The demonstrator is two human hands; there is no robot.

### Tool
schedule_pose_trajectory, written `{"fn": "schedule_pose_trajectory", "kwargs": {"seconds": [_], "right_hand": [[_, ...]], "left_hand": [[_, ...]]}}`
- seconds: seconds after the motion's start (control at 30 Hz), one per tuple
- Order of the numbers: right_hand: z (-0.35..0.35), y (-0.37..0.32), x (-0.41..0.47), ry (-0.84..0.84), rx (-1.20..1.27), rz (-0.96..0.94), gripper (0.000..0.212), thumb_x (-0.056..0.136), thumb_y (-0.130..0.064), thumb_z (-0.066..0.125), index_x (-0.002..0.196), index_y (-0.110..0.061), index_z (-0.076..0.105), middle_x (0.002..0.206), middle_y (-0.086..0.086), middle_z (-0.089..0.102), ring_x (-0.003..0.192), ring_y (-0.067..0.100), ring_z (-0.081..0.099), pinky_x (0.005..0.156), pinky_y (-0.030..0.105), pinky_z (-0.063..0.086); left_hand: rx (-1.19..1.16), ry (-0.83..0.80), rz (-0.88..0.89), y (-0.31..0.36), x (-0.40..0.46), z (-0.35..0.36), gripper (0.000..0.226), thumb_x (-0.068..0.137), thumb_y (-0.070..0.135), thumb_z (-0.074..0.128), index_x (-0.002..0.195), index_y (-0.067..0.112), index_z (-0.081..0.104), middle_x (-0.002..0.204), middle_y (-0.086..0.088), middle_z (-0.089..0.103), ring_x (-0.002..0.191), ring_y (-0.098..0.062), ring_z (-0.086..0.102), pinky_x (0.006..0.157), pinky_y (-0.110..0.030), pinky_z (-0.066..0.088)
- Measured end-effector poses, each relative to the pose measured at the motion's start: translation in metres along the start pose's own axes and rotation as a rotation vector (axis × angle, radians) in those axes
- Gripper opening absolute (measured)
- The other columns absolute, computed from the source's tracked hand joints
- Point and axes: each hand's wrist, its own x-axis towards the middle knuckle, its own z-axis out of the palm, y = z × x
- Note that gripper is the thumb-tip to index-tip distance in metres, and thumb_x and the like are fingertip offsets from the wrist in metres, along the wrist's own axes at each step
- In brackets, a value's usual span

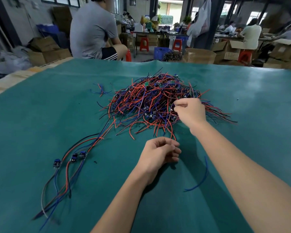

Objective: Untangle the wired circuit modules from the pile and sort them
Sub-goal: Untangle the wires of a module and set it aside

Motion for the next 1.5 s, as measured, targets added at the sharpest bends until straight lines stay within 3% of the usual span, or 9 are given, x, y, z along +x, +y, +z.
{"fn": "schedule_pose_trajectory", "kwargs": {"seconds": [0.17,0.4,0.53,0.63,0.83,0.9,1.07,1.33,1.5], "right_hand": [[-0.036,-0.004,-0.020,0.093,0.396,0.042,0.017,0.079,-0.011,0.074,0.074,-0.026,0.079,0.084,-0.005,0.079,0.071,0.009,0.061,0.066,0.028,0.044],[-0.064,0.008,-0.086,-0.117,0.675,-0.013,0.016,0.074,-0.002,0.072,0.083,-0.015,0.071,0.077,0.016,0.076,0.051,0.014,0.053,0.045,0.021,0.041],[-0.053,0.024,-0.123,-0.395,0.458,-0.029,0.020,0.054,-0.014,0.073,0.072,-0.015,0.066,0.057,0.013,0.064,0.045,0.016,0.047,0.045,0.021,0.037],[-0.042,0.029,-0.130,-0.568,0.242,-0.103,0.017,0.055,-0.017,0.072,0.070,-0.016,0.064,0.052,-0.002,0.060,0.047,0.008,0.046,0.050,0.020,0.035],[-0.047,0.030,-0.128,-0.823,0.268,-0.050,0.017,0.071,-0.008,0.079,0.067,-0.019,0.068,0.057,0.001,0.068,0.048,0.012,0.056,0.047,0.020,0.039],[-0.049,0.033,-0.124,-0.764,0.280,-0.006,0.018,0.081,-0.016,0.081,0.068,-0.020,0.070,0.062,0.007,0.072,0.045,0.014,0.058,0.042,0.020,0.037],[-0.046,0.046,-0.112,-0.212,0.393,0.069,0.019,0.088,-0.037,0.079,0.077,-0.022,0.074,0.064,0.006,0.071,0.051,0.015,0.058,0.043,0.024,0.041],[-0.047,0.045,-0.108,-0.301,0.726,0.184,0.014,0.087,-0.002,0.072,0.083,-0.013,0.079,0.069,0.006,0.067,0.056,0.015,0.059,0.047,0.024,0.045],[-0.046,0.046,-0.109,-0.400,0.792,0.153,0.014,0.091,-0.008,0.070,0.091,-0.014,0.082,0.076,-0.001,0.067,0.062,0.011,0.054,0.054,0.022,0.045]], "left_hand": [[-0.020,-0.007,-0.008,0.000,0.000,-0.001,0.017,0.094,-0.009,0.049,0.096,-0.003,0.065,0.076,-0.013,0.067,0.061,-0.016,0.060,0.064,-0.024,0.056],[-0.121,-0.029,-0.025,0.004,0.000,0.002,0.024,0.103,0.016,0.048,0.109,0.000,0.064,0.083,-0.017,0.072,0.065,-0.020,0.065,0.062,-0.025,0.056],[-0.134,-0.022,-0.051,0.005,0.000,0.003,0.041,0.105,0.033,0.044,0.107,-0.001,0.066,0.085,-0.017,0.068,0.068,-0.023,0.065,0.061,-0.027,0.055],[-0.047,-0.010,-0.017,0.000,0.000,0.001,0.027,0.103,0.015,0.048,0.104,-0.004,0.068,0.090,-0.024,0.064,0.076,-0.028,0.060,0.067,-0.029,0.051],[-0.031,0.013,-0.002,-0.003,0.001,-0.003,0.011,0.092,0.001,0.063,0.102,0.003,0.069,0.083,-0.015,0.067,0.075,-0.024,0.058,0.069,-0.032,0.048],[-0.081,0.014,0.011,-0.003,0.002,-0.004,0.012,0.092,-0.002,0.062,0.102,0.001,0.068,0.078,-0.013,0.067,0.066,-0.020,0.059,0.065,-0.027,0.051],[0.030,-0.024,0.068,-0.003,-0.001,-0.005,0.009,0.089,-0.002,0.066,0.088,0.006,0.070,0.075,-0.011,0.071,0.059,-0.012,0.060,0.057,-0.018,0.050],[0.207,-0.151,0.100,-0.001,-0.006,-0.004,0.010,0.083,0.011,0.070,0.075,0.017,0.071,0.075,-0.013,0.072,0.056,-0.014,0.058,0.055,-0.022,0.046],[0.173,-0.224,0.054,0.002,-0.009,-0.002,0.025,0.099,0.022,0.056,0.082,0.014,0.073,0.072,-0.008,0.068,0.056,-0.011,0.057,0.054,-0.018,0.046]]}}
